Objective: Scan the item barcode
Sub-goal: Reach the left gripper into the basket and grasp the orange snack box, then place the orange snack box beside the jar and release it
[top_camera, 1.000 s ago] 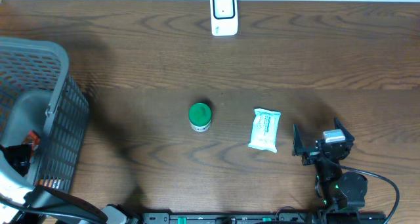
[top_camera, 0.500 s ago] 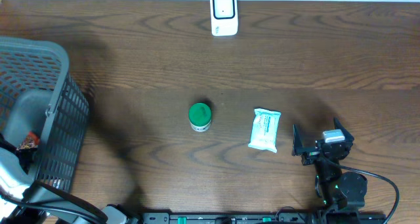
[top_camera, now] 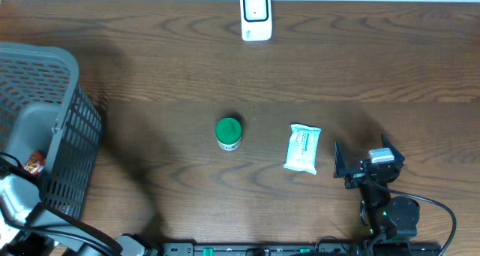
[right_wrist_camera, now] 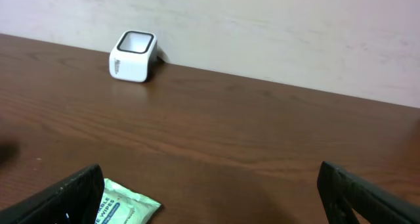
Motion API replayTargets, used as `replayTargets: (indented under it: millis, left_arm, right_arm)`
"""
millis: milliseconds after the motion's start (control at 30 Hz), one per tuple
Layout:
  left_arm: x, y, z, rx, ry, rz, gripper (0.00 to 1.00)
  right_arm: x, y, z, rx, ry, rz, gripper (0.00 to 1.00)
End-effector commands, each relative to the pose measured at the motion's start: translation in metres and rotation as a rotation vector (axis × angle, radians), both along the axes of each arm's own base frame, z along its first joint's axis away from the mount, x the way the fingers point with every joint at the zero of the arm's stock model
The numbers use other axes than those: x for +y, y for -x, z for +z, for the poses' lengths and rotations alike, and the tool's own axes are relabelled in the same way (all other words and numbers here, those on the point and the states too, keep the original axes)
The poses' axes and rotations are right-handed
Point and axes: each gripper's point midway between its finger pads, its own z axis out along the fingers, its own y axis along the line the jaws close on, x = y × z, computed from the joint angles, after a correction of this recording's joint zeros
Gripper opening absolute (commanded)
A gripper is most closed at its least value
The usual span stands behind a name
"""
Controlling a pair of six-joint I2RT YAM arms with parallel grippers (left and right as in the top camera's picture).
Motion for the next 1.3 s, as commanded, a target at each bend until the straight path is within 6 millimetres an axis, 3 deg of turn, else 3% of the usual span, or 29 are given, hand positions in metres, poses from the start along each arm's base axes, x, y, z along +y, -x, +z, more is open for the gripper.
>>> replayTargets:
  millis: [0, 67, 200, 333, 400, 433, 567, 700, 800, 900, 933, 967, 1200, 1267]
  left_arm:
    - [-0.014, 0.001, -0.021, -0.004, 0.069, -0.006, 0.98]
    - [-0.016, 0.003, -0.028, 0.009, 0.09, -0.006, 0.94]
    - [-0.018, 0.003, -0.03, 0.014, 0.106, -0.007, 0.66]
    - [-0.015, -0.01, -0.021, -0.047, 0.112, -0.015, 0.56]
    - [-0.006, -0.03, 0.006, -0.133, 0.109, -0.028, 0.5]
    - [0.002, -0.048, 0.034, -0.211, 0.095, -0.044, 0.49]
    - [0.023, -0.082, 0.118, -0.381, 0.005, -0.091, 0.49]
    - [0.039, -0.097, 0.221, -0.519, -0.185, -0.139, 0.49]
    - [0.031, -0.11, 0.293, -0.683, -0.291, -0.191, 0.49]
    - [-0.01, -0.135, 0.345, -0.912, -0.263, -0.324, 0.49]
    - [-0.047, -0.149, 0.358, -1.0, -0.188, -0.425, 0.49]
    - [-0.091, -0.162, 0.359, -1.029, -0.086, -0.534, 0.49]
    - [-0.278, -0.197, 0.318, -0.891, 0.231, -1.089, 0.49]
    - [-0.319, -0.201, 0.3, -0.798, 0.236, -1.213, 0.49]
  right_arm:
    - [0.003, 0.0, -0.001, 0.004, -0.011, 0.012, 0.99]
    - [0.003, 0.0, -0.001, 0.004, -0.011, 0.012, 0.99]
    - [0.003, 0.0, -0.001, 0.004, -0.011, 0.012, 0.99]
    - [0.003, 0.0, -0.001, 0.004, -0.011, 0.012, 0.99]
    - [0.003, 0.0, -0.001, 0.003, -0.011, 0.012, 0.99]
    - [0.003, 0.0, -0.001, 0.003, -0.011, 0.012, 0.99]
    - [0.003, 0.0, -0.001, 0.003, -0.011, 0.012, 0.99]
    - [0.003, 0.0, -0.001, 0.004, -0.011, 0.012, 0.99]
    - [0.003, 0.0, -0.001, 0.004, -0.011, 0.012, 0.99]
    - [0.003, 0.0, -0.001, 0.004, -0.011, 0.012, 0.99]
    - [0.003, 0.0, -0.001, 0.004, -0.011, 0.012, 0.99]
    - [0.003, 0.0, -0.001, 0.003, -0.011, 0.012, 0.99]
    - [0.003, 0.0, -0.001, 0.003, -0.011, 0.012, 0.99]
    - [0.003, 0.0, -0.001, 0.004, -0.011, 0.012, 0.99]
